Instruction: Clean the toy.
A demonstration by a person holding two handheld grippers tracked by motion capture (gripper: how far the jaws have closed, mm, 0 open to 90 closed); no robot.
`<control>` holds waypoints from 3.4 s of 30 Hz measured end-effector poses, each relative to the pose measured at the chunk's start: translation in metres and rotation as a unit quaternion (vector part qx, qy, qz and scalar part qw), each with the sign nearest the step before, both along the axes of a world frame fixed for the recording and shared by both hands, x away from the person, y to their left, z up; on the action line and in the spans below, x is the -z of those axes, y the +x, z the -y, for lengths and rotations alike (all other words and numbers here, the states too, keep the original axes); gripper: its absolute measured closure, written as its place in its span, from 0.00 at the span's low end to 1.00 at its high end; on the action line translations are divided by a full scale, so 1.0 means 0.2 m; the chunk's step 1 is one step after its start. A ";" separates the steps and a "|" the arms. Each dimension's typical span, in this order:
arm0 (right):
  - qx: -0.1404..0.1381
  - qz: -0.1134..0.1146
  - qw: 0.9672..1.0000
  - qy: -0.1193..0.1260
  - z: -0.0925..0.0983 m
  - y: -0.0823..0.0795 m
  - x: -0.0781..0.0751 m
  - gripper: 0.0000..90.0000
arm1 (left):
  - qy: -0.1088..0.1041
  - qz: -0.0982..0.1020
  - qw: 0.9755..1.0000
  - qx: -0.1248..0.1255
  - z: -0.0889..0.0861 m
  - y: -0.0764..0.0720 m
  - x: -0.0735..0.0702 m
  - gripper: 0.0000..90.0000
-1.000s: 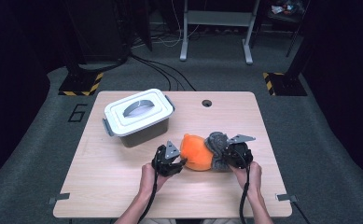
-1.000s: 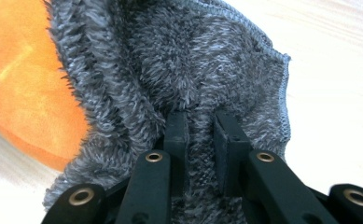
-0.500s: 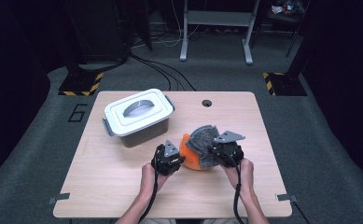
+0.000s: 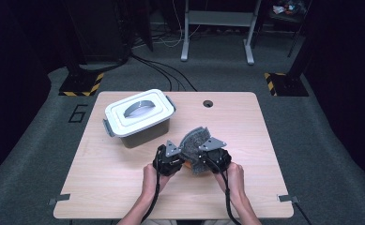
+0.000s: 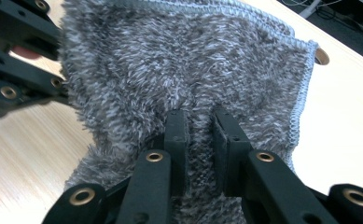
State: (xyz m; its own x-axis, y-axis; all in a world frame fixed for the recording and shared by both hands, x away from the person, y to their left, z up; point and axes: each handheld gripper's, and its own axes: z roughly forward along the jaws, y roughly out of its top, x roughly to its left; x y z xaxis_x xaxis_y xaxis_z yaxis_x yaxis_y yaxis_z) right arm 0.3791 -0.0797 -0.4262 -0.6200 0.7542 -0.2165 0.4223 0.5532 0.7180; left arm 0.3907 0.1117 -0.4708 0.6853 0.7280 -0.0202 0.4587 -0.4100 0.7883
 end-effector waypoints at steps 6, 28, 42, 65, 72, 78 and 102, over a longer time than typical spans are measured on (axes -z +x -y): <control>0.012 -0.001 1.000 -0.005 0.10 -0.02 0.01 0.86 | 0.001 -0.003 1.000 0.001 0.00 0.00 0.00 0.85; 0.023 -0.004 0.998 0.061 0.18 -0.02 -0.04 0.86 | 0.007 -0.002 1.000 0.005 -0.02 0.00 0.01 0.84; -0.002 -0.015 1.000 0.015 0.07 0.00 0.00 0.86 | 0.007 -0.002 1.000 0.005 -0.02 0.00 0.02 0.84; 0.034 -0.023 0.998 0.042 0.25 -0.01 0.07 0.86 | 0.002 0.026 1.000 0.002 -0.05 -0.02 -0.06 0.68; 0.025 -0.021 0.998 0.044 0.22 -0.01 0.07 0.86 | 0.024 0.046 0.997 0.050 0.06 0.01 -0.12 0.56; 0.023 -0.026 0.998 0.053 0.24 -0.01 0.08 0.86 | 0.055 0.047 0.996 0.055 0.11 0.03 -0.08 0.58; 0.054 -0.051 0.991 0.110 0.34 0.04 0.15 0.87 | 0.024 0.003 0.999 0.036 0.01 0.09 -0.01 0.62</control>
